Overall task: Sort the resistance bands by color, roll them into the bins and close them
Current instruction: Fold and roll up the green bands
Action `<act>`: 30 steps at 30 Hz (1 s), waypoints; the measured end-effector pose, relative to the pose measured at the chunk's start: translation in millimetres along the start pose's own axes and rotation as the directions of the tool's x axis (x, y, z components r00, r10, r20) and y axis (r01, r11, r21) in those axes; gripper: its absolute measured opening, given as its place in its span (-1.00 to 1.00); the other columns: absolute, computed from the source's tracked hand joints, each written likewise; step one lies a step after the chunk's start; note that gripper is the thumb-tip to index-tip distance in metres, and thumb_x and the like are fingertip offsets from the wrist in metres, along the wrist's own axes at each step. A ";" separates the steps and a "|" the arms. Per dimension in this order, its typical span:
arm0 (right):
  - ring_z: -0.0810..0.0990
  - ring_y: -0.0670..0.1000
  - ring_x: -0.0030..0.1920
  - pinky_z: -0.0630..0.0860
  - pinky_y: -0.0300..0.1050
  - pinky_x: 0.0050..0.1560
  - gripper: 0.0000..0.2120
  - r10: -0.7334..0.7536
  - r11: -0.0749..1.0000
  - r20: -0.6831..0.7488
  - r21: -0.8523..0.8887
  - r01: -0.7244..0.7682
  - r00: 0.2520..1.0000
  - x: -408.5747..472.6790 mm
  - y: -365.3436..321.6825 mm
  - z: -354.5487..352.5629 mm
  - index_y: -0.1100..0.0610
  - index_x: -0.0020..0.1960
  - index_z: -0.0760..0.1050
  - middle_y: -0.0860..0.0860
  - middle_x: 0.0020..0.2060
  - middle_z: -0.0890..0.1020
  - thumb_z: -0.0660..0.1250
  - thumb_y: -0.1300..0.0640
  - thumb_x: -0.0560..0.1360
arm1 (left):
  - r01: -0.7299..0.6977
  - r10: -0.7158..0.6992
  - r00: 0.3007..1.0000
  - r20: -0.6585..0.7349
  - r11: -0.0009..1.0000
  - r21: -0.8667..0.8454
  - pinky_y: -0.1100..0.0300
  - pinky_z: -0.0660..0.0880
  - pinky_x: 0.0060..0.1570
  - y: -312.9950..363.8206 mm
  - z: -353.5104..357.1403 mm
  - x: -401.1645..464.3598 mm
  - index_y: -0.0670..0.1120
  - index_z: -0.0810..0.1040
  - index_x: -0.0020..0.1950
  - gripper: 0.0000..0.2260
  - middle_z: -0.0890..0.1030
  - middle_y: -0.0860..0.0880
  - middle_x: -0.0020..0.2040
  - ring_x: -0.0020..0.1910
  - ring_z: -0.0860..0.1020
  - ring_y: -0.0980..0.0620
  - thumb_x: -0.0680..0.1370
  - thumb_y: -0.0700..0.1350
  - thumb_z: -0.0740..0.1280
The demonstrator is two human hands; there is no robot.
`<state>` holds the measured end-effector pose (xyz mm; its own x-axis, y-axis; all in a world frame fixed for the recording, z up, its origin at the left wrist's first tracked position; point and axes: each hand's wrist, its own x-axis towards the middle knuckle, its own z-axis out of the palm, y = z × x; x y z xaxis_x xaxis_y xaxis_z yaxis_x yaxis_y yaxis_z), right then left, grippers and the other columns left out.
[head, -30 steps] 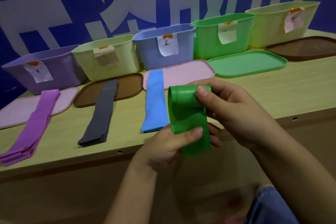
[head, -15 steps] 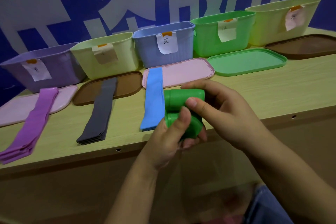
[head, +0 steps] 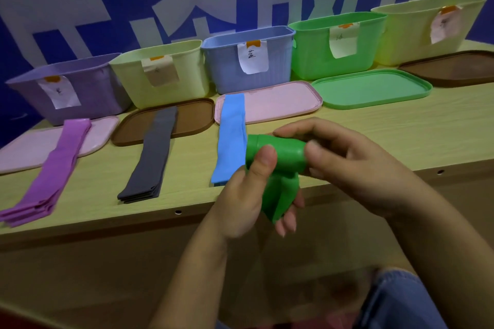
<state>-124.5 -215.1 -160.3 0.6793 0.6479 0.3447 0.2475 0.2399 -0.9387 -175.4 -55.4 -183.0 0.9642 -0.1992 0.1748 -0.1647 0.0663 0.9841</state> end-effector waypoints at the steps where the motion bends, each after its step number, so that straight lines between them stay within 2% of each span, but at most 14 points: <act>1: 0.63 -0.03 0.03 0.55 -0.22 -0.03 -0.64 0.030 0.998 0.016 0.048 -0.031 0.999 0.2 -1.9 -1.8 0.08 0.11 0.57 -0.03 -0.01 0.65 0.42 -0.09 0.41 | 0.010 -0.010 1.000 0.027 1.000 -0.014 0.19 0.50 -0.52 0.9 -0.6 -1.1 -0.11 0.58 -0.17 -0.38 0.61 -0.12 -0.35 -0.48 0.59 -0.07 0.32 0.47 0.23; 3: 0.65 0.04 -0.10 0.55 -0.26 -0.12 -0.63 0.087 0.996 0.009 0.033 -0.088 0.996 0.9 -3.8 -2.0 0.05 0.07 0.60 0.06 -0.10 0.66 0.39 -0.18 0.41 | 0.022 -0.020 0.998 0.052 0.999 -0.037 0.12 0.56 -0.44 3.0 0.6 -2.8 -0.15 0.56 -0.11 -0.40 0.62 -0.13 -0.33 -0.42 0.63 -0.11 0.34 0.41 0.26; 5: 0.59 0.01 -0.33 0.52 -0.27 -0.28 -0.71 0.107 0.994 0.012 -0.038 -0.106 0.994 1.0 -3.9 1.1 0.16 0.06 0.57 0.07 -0.31 0.62 0.29 -0.01 0.47 | 0.035 -0.029 0.997 0.075 0.996 -0.083 0.06 0.60 -0.35 2.5 1.9 -4.9 -0.16 0.56 -0.05 -0.43 0.63 -0.15 -0.29 -0.35 0.65 -0.14 0.36 0.35 0.29; 6: 0.57 -0.02 -0.37 0.50 -0.26 -0.31 -0.72 0.109 0.992 0.012 -0.057 -0.108 0.994 0.3 -4.4 3.2 0.21 0.06 0.55 0.05 -0.34 0.62 0.26 0.06 0.46 | 0.044 -0.034 0.995 0.089 0.993 -0.113 0.04 0.60 -0.31 2.2 1.9 -6.0 -0.12 0.58 -0.01 -0.48 0.63 -0.15 -0.27 -0.31 0.66 -0.16 0.37 0.32 0.31; 8: 0.57 -0.04 -0.30 0.51 -0.24 -0.27 -0.74 0.090 0.992 -0.021 -0.086 -0.091 0.996 -0.8 -4.9 5.3 0.20 0.06 0.55 0.07 -0.27 0.63 0.29 0.10 0.43 | 0.057 -0.040 0.993 0.108 0.986 -0.154 0.02 0.60 -0.24 1.7 1.1 -7.1 -0.04 0.59 0.04 -0.58 0.64 -0.17 -0.22 -0.25 0.66 -0.19 0.40 0.26 0.34; 10: 0.57 0.04 -0.24 0.50 -0.10 -0.22 -0.77 0.069 0.991 -0.063 -0.109 -0.076 0.996 -0.8 -4.3 6.0 0.12 0.02 0.58 0.19 -0.20 0.63 0.34 0.08 0.40 | 0.056 -0.041 0.994 0.101 0.987 -0.149 0.00 0.60 -0.19 1.6 0.8 -5.6 -0.07 0.58 0.06 -0.58 0.65 -0.17 -0.18 -0.20 0.67 -0.20 0.42 0.23 0.34; 12: 0.52 0.24 -0.27 0.46 0.10 -0.26 -0.78 0.070 0.990 -0.082 -0.115 -0.079 0.994 -0.7 -2.4 6.5 0.10 -0.01 0.60 0.35 -0.16 0.57 0.39 0.04 0.38 | 0.045 -0.037 0.996 0.086 0.994 -0.099 0.07 0.60 -0.16 0.3 -0.7 -3.8 -0.14 0.55 0.05 -0.55 0.67 -0.14 -0.16 -0.16 0.68 -0.13 0.41 0.21 0.31; 14: 0.48 0.28 -0.29 0.47 0.14 -0.32 -0.77 0.073 0.992 -0.086 -0.096 -0.082 0.994 -1.4 -1.6 6.9 0.08 -0.01 0.61 0.43 -0.15 0.52 0.41 0.03 0.37 | 0.046 -0.047 0.998 0.049 0.999 0.028 0.17 0.58 -0.14 2.4 -5.7 -3.1 -0.07 0.55 0.06 -0.53 0.69 -0.05 -0.11 -0.10 0.67 0.00 0.37 0.26 0.25; 16: 0.57 0.15 -0.19 0.58 0.07 -0.19 -0.80 0.054 0.992 -0.123 -0.103 -0.066 0.991 -3.2 -2.0 5.2 0.09 -0.03 0.62 0.25 -0.13 0.62 0.39 0.08 0.37 | 0.079 -0.073 0.997 -0.032 0.958 0.275 0.06 0.59 -0.08 3.5 -14.1 -1.9 -0.02 0.59 0.00 -0.34 0.69 -0.06 -0.07 -0.05 0.66 -0.01 0.25 0.49 0.23; 18: 0.64 -0.06 -0.12 0.60 -0.18 -0.10 -0.80 0.003 0.992 -0.184 -0.125 -0.027 0.983 -3.8 -4.0 0.1 0.08 -0.01 0.60 0.03 -0.14 0.69 0.37 0.11 0.37 | 0.094 -0.044 0.990 -0.133 0.912 0.400 -0.08 0.58 -0.02 0.7 -22.1 0.2 -0.05 0.61 -0.08 -0.23 0.68 -0.09 -0.11 -0.09 0.66 -0.06 0.11 0.59 0.25; 22: 0.65 -0.07 -0.10 0.60 -0.21 -0.10 -0.78 -0.002 0.991 -0.230 -0.130 -0.029 0.973 -2.3 -6.8 -4.4 0.10 0.04 0.57 -0.01 -0.13 0.69 0.39 0.08 0.40 | 0.047 0.020 0.980 -0.196 0.942 0.333 0.10 0.57 0.04 1.7 -17.8 2.6 0.05 0.53 0.08 -0.44 0.66 0.08 0.00 0.03 0.62 0.11 0.22 0.34 0.41; 25: 0.65 -0.05 -0.09 0.61 -0.14 -0.09 -0.79 -0.001 0.992 -0.224 -0.121 -0.027 0.975 0.3 -3.6 3.1 0.09 0.02 0.58 0.00 -0.14 0.69 0.38 0.10 0.39 | 0.066 0.018 0.978 -0.207 0.917 0.394 0.28 0.54 -0.09 1.4 -3.8 4.8 0.11 0.48 0.07 -0.53 0.64 0.12 -0.03 -0.03 0.60 0.25 0.29 0.32 0.45; 27: 0.65 -0.06 -0.10 0.60 -0.08 -0.07 -0.78 0.007 0.995 -0.233 -0.093 -0.029 0.972 1.5 -1.6 4.7 0.09 0.01 0.58 -0.01 -0.15 0.69 0.34 0.09 0.38 | 0.072 0.024 0.969 -0.247 0.925 0.372 0.26 0.53 -0.12 -1.0 2.6 6.1 0.09 0.49 0.03 -0.63 0.65 0.09 -0.07 -0.09 0.61 0.23 0.33 0.22 0.44; 30: 0.65 -0.08 -0.13 0.60 -0.12 -0.09 -0.81 0.013 0.999 -0.258 -0.042 -0.025 0.966 1.3 -3.1 1.7 0.12 0.00 0.58 -0.03 -0.19 0.70 0.42 0.11 0.40 | 0.055 0.011 0.962 -0.274 0.972 0.231 0.11 0.55 -0.07 -4.4 3.5 6.5 -0.02 0.56 0.03 -0.70 0.68 -0.03 -0.07 -0.10 0.64 0.06 0.37 0.06 0.46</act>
<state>-125.5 -213.8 -157.0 0.8378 0.4425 0.3198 0.2594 0.1928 -0.9463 -169.2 -60.4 -186.1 0.9824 0.0773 0.1700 -0.1548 -0.1720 0.9729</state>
